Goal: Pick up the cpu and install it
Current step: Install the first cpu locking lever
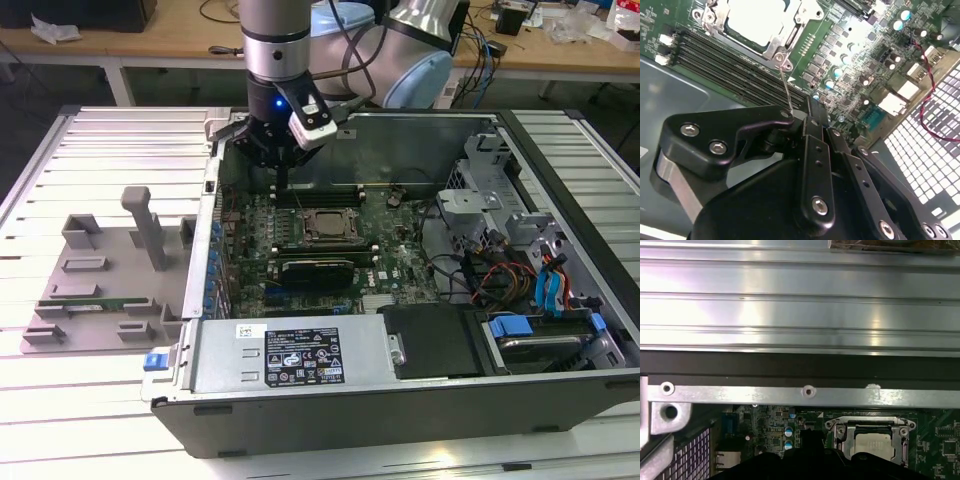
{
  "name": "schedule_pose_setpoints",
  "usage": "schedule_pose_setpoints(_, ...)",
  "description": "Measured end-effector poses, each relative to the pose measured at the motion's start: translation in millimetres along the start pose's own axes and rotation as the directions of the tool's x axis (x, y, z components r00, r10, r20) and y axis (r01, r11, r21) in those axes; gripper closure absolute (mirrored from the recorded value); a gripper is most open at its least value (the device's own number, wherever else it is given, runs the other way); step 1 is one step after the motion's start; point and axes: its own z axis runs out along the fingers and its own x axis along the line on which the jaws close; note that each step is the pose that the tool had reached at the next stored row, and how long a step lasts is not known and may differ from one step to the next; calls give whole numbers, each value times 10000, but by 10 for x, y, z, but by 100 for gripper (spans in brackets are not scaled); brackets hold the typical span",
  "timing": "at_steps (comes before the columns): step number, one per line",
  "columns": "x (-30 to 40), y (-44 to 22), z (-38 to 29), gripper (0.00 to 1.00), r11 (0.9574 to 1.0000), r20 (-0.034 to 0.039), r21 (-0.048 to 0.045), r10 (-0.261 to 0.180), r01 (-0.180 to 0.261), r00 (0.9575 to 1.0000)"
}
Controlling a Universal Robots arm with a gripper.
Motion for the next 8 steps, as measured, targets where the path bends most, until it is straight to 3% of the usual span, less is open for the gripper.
schedule_pose_setpoints(8, -119, -2, 3, 89, 10000, -1, -1, 0, 0, 10000)
